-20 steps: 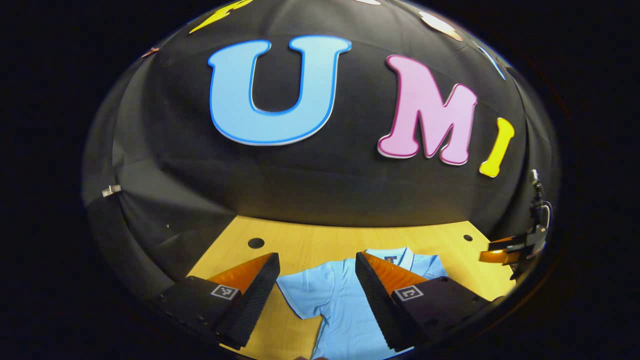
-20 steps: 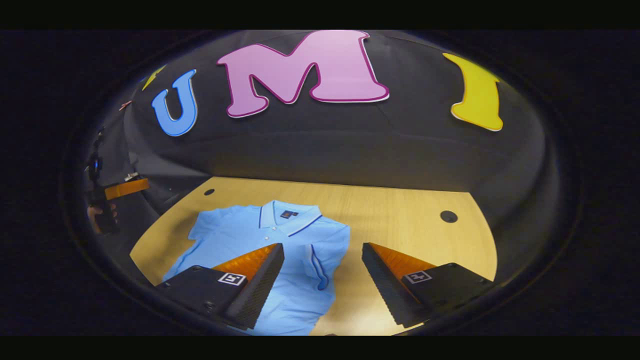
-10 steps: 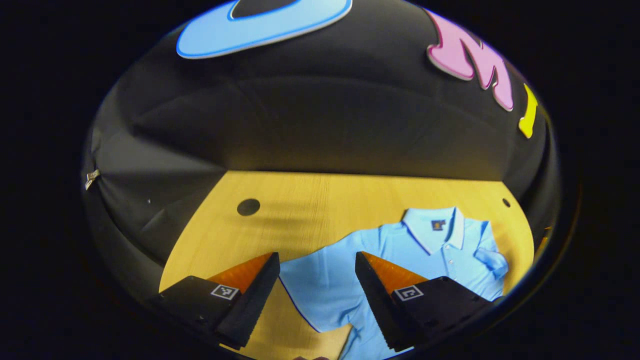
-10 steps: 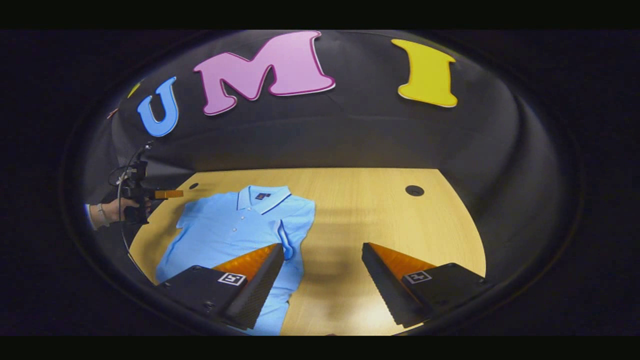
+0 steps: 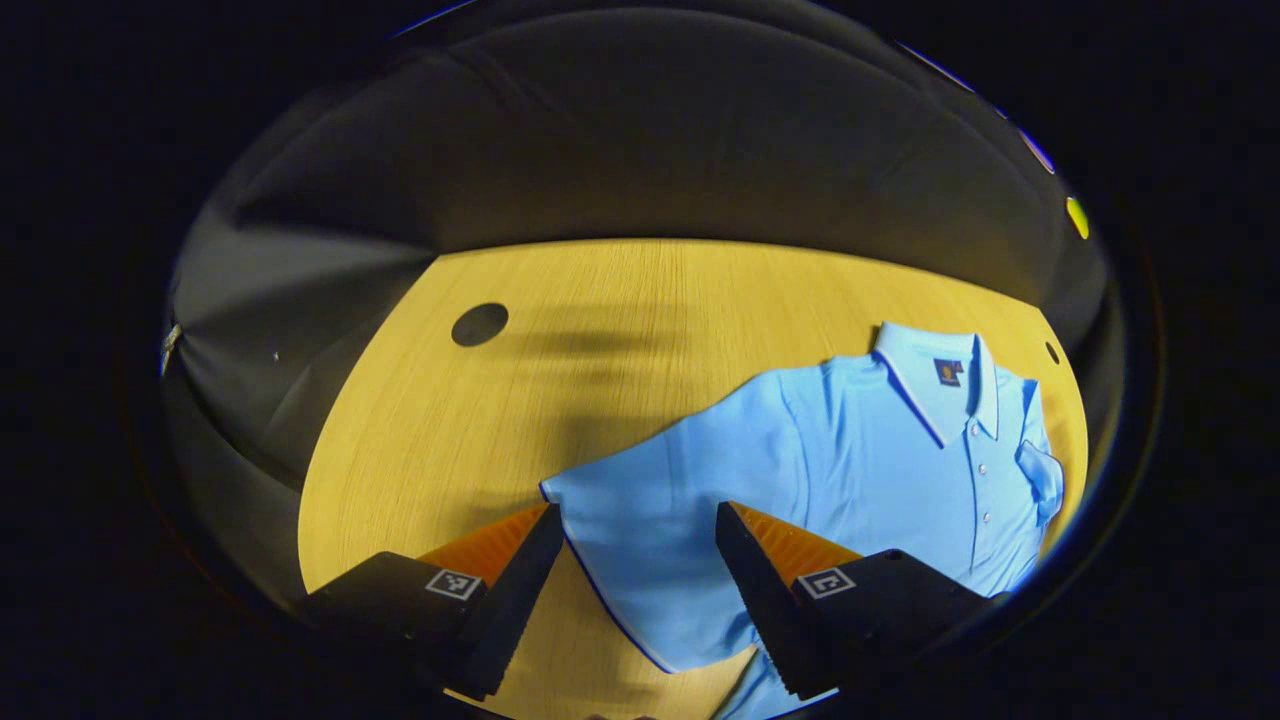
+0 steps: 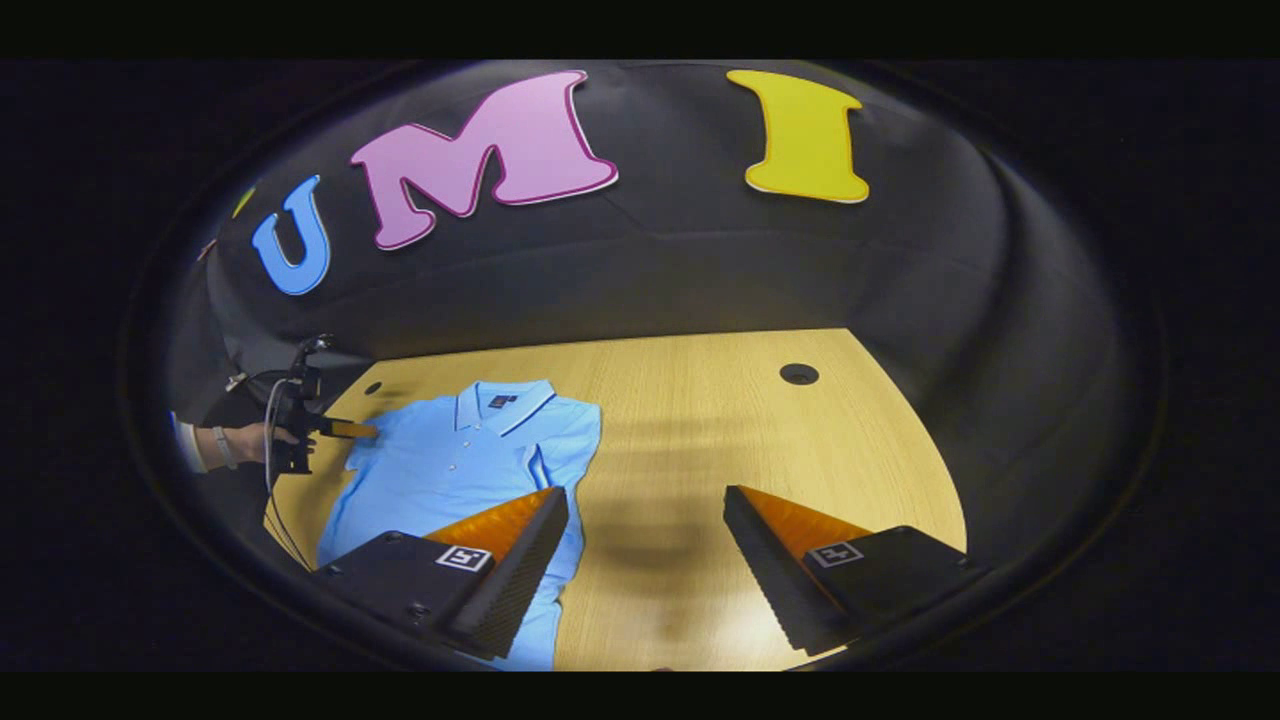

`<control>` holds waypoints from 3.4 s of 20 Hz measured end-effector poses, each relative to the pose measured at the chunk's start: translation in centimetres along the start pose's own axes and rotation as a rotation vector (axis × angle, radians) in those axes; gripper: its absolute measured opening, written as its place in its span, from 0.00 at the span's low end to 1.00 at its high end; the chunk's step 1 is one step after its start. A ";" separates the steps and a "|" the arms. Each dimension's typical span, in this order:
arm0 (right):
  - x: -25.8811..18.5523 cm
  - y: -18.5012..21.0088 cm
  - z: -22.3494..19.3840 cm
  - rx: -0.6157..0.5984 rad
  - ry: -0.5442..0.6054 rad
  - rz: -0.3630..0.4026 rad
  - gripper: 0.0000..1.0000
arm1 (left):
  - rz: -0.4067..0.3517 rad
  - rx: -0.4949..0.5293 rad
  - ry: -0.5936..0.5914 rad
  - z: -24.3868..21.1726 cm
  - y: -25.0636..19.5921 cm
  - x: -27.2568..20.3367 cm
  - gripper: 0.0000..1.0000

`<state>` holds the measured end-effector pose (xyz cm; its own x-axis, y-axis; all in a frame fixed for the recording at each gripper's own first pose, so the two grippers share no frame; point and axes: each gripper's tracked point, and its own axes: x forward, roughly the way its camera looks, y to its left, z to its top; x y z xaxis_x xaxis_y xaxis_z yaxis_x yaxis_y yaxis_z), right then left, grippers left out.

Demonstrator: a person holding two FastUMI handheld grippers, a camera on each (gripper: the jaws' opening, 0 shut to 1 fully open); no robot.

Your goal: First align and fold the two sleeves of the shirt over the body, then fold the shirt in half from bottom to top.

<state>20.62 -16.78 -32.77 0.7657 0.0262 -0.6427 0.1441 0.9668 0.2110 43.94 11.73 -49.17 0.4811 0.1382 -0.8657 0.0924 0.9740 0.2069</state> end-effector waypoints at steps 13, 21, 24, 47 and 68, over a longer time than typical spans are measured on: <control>0.4 0.7 -0.3 -0.016 0.009 0.024 0.98 | -0.064 0.039 -0.038 1.4 -4.5 -0.4 0.07; 0.4 1.2 0.1 0.006 -0.004 0.042 0.98 | -0.266 0.167 -0.142 4.6 -12.6 -6.5 0.06; 0.4 2.3 -0.2 -0.019 0.008 0.057 0.98 | -0.359 0.121 -0.093 2.7 -16.3 -6.6 0.12; -6.1 7.6 -10.3 0.064 0.146 0.146 0.98 | -0.370 0.092 -0.020 -15.9 -8.6 -21.9 0.94; -12.8 9.6 -28.6 0.243 0.531 0.198 0.97 | -0.420 -0.019 0.269 -32.3 -8.3 -25.4 0.94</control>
<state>-5.68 -0.60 -43.57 0.3844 0.3825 -0.8402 0.2176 0.8469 0.4851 2.82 5.88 -43.62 0.1637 -0.2277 -0.9599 0.2126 0.9583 -0.1910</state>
